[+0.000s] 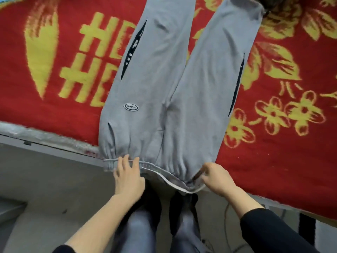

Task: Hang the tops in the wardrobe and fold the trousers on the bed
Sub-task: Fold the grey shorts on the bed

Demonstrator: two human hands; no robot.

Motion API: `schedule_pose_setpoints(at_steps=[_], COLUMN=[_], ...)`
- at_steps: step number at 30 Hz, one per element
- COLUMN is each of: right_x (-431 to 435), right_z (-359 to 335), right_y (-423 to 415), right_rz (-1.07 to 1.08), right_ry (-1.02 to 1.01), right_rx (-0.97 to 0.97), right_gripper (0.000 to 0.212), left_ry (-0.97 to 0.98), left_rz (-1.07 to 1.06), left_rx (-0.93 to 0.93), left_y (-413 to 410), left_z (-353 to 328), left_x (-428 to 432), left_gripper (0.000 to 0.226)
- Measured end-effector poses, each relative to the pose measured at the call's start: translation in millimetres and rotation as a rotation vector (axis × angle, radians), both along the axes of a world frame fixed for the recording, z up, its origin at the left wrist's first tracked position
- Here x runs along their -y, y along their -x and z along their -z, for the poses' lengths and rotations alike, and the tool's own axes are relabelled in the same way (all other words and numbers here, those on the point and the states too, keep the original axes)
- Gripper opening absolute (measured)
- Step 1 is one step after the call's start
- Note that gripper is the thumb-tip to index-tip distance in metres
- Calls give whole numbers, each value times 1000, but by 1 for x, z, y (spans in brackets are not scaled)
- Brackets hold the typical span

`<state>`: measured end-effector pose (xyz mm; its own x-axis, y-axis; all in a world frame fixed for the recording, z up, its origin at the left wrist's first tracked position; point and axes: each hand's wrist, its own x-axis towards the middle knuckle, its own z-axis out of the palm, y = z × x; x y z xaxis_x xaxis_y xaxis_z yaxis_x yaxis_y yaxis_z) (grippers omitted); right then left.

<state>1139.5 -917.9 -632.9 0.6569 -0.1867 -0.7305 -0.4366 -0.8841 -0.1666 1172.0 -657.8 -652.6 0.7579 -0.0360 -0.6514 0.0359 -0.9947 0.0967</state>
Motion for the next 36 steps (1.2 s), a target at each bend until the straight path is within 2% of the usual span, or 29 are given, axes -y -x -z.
schedule_pose_setpoints(at_steps=[3,5,9,12,15,18,20,22,25,29,33,36], right_x=[28,45,66,67,61,57,59,62,63,40,-11,-64], right_z=[15,23,41,52,51,33,26,24,25,12,-11,-21], right_y=[-10,-19,-38,-49,-61,-78,-88,-100,-124,-165,-211,-245], right_rz=[230,337,572,886,1082,1048,976,941,975,971,883,848], right_ry=[-34,-28,-83,-313,-541,-712,-717,-660,-591,-601,-655,-722], right_rx=[153,225,209,124,76,-13,-17,14,97,191,451,602], right_gripper=[28,31,40,45,20,11,11,10,13,4,17,18], left_ry=[248,325,256,148,92,39,50,165,365,573,643,686], left_rz=[59,103,43,-34,-119,-205,-207,-201,-277,-463,-548,-652], left_rx=[209,244,201,164,121,66,21,-74,-203,-339,-352,-313], left_y=[43,65,81,76,64,50,34,20,-6,-44,-83,-105], left_z=[20,33,48,54,55,48,37,31,18,-2,-21,-29], left_x=[60,98,158,181,191,197,191,173,134,82,36,-5], left_gripper=[64,68,87,94,95,77,56,38,27,26,36,37])
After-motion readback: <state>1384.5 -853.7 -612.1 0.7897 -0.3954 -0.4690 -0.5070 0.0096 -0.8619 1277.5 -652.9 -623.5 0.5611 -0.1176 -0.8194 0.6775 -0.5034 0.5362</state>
